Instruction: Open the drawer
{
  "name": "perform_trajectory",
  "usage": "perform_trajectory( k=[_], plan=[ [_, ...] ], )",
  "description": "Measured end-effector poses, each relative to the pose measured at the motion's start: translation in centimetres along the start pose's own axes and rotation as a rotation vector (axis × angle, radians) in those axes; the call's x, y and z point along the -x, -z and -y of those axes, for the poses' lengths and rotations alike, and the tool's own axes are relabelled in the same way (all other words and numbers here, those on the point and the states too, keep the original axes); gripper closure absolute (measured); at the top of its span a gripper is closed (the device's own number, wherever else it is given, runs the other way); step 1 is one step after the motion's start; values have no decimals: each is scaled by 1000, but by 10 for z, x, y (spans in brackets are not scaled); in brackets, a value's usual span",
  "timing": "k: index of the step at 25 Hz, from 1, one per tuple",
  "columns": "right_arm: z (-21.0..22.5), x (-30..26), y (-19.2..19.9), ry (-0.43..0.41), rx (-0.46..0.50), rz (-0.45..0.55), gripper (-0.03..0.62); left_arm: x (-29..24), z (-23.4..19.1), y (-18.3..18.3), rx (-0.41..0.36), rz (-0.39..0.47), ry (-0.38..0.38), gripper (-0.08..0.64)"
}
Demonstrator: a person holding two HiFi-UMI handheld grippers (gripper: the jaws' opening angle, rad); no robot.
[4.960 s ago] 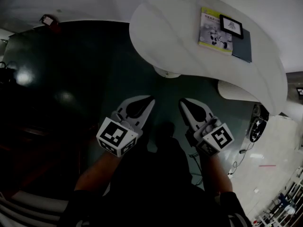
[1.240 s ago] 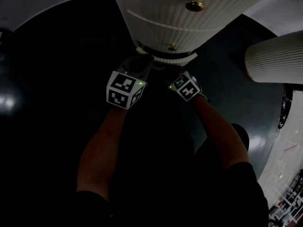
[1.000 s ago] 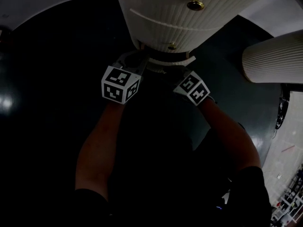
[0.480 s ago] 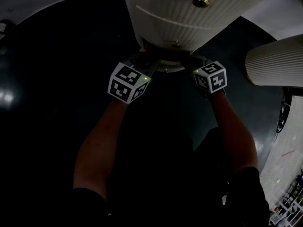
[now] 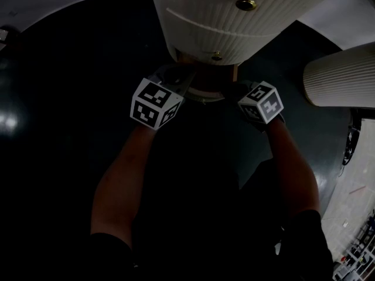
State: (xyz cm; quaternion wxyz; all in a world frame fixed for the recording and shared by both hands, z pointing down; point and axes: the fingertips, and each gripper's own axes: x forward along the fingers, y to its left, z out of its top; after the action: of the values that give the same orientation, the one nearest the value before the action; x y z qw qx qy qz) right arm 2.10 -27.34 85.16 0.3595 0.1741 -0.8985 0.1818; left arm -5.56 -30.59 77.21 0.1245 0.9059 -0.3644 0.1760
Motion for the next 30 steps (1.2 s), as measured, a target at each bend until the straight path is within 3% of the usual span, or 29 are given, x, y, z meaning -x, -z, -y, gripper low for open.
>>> perform_trajectory(
  k=[8,12,26,30],
  plan=[
    [-32,5,23,-112,60,-99,577,-3,19,3,-87,-30,23,537],
    [-51,5,34,-172,117,-177,577,-6,23,3,-87,-28,35,537],
    [-126,15,70,-506,202,-362,575,-9,21,5,-61,-43,42,537],
    [-132,16,72,-524,248,-376,575,-13,22,9,-60,-51,45,537]
  ],
)
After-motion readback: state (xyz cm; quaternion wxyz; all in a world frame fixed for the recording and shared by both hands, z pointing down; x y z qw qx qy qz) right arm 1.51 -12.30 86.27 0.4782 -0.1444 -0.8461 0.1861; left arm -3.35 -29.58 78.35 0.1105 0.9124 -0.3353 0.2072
